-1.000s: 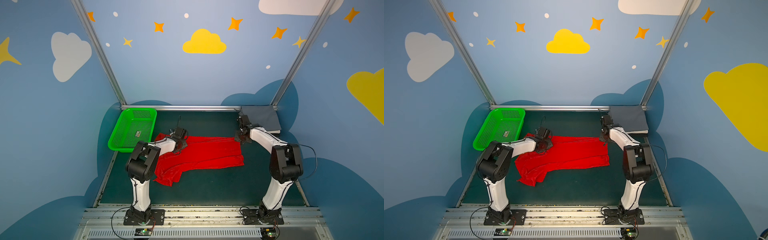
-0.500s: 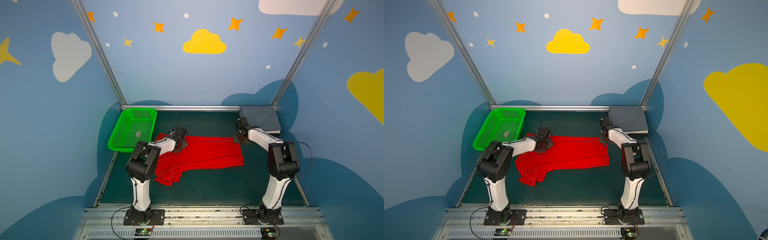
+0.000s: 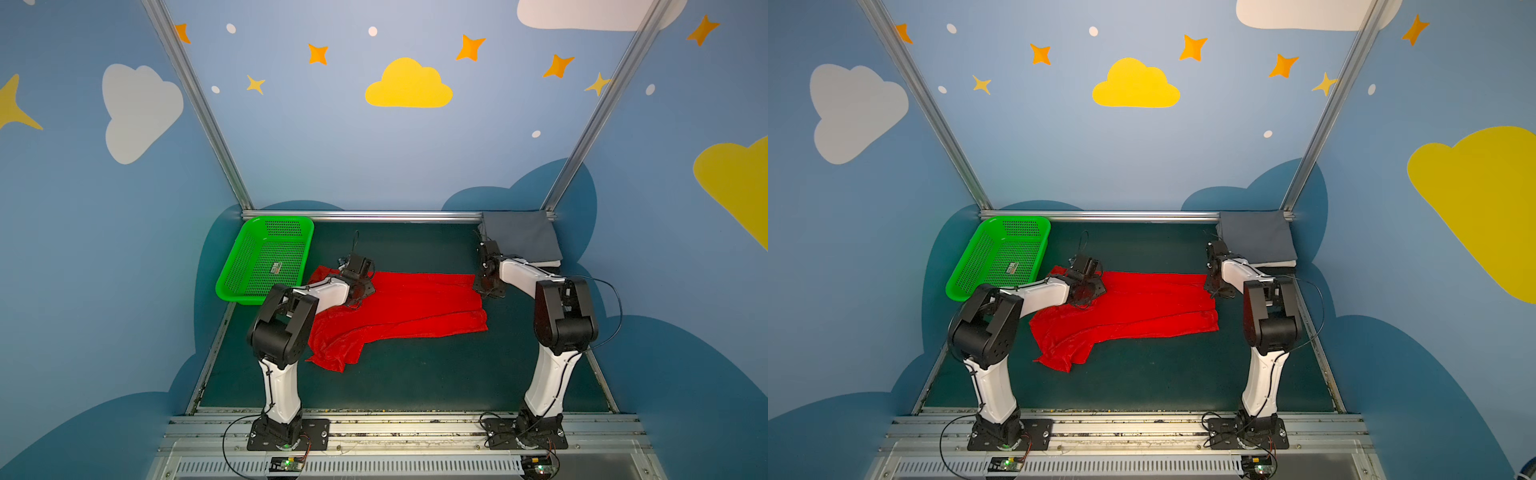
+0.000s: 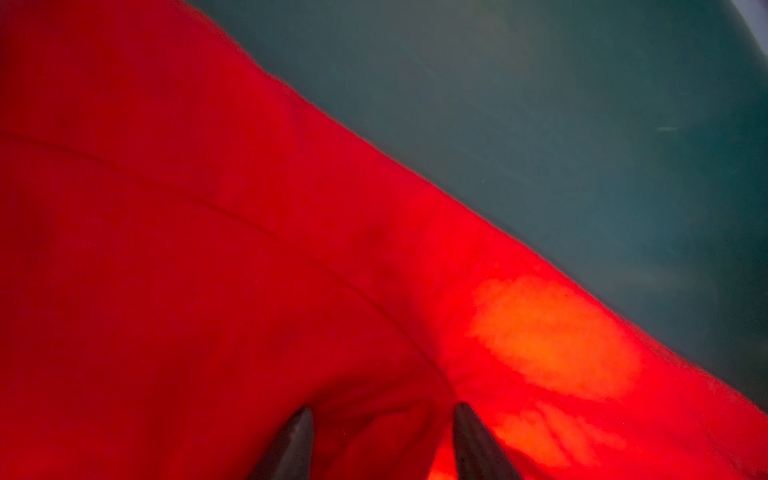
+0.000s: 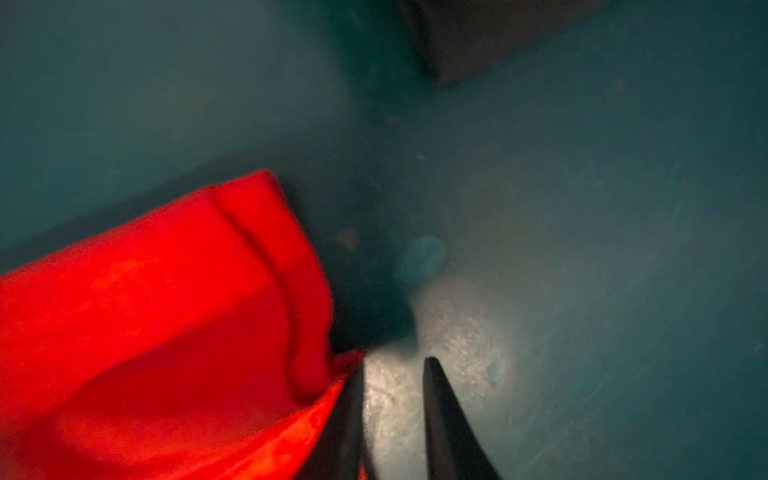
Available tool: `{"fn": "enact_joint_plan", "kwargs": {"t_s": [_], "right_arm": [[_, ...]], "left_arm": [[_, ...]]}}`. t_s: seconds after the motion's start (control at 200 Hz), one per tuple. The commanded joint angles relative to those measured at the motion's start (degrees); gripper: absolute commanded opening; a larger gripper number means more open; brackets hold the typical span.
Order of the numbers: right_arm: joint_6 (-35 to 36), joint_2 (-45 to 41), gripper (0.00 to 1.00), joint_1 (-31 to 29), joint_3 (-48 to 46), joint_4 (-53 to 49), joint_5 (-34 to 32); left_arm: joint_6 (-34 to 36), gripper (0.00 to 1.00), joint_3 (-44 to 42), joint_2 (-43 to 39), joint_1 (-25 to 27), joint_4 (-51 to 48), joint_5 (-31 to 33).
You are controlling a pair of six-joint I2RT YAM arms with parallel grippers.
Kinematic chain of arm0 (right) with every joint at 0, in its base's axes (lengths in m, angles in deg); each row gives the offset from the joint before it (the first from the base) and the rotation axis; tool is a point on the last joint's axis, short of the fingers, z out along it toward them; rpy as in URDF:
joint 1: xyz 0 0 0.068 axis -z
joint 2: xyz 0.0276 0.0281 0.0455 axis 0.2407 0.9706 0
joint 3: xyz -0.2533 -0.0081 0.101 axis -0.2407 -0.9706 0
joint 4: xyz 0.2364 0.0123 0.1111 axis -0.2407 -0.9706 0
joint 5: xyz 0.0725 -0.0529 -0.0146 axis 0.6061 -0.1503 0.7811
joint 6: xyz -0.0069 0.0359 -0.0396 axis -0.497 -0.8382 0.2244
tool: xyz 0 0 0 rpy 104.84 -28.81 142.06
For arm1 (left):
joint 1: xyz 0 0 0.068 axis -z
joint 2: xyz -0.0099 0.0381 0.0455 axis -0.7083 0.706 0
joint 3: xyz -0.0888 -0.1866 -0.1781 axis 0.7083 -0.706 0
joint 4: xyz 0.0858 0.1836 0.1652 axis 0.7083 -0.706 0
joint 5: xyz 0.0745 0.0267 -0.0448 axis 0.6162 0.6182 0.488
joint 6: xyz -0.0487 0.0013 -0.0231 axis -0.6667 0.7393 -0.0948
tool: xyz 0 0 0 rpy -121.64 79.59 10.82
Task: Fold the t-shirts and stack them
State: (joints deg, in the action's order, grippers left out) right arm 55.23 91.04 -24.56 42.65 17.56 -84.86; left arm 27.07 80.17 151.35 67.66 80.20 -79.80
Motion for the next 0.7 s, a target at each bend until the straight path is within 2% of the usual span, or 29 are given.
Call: {"fn": "enact_joint_plan", "kwargs": {"t_s": [0.0, 0.14, 0.265, 0.4, 0.566, 0.696], "right_arm": [[-0.9, -0.5, 0.41, 0.4, 0.3, -1.5, 0.5], [-0.8, -3.1, 0.62, 0.7, -0.7, -1.6, 0.2], [-1.0, -5.7, 0.63, 1.0, -2.4, -1.2, 0.8], [-1.6, -7.8, 0.64, 1.3, -4.5, -1.3, 2.0], [-2.4, -12.7, 0.85, 1.2, -8.4, -0.9, 7.8], [-3.4, -19.8, 0.90, 0.8, -14.9, 0.6, 11.6]], "left_arm": [[0.4, 0.62, -1.8, -3.4, 0.0, -5.8, 1.4], [1.0, 0.62, -3.3, -8.4, 0.5, -6.5, 1.8], [0.8, 0.63, -5.6, -12.3, 1.5, -6.2, 1.1], [0.9, 0.63, -7.2, -12.9, 2.7, -6.6, 2.1], [1.2, 0.65, -7.2, -12.1, 2.0, -6.8, 5.8], [2.3, 0.65, -4.9, -11.0, 1.5, -7.7, 8.6]]}}
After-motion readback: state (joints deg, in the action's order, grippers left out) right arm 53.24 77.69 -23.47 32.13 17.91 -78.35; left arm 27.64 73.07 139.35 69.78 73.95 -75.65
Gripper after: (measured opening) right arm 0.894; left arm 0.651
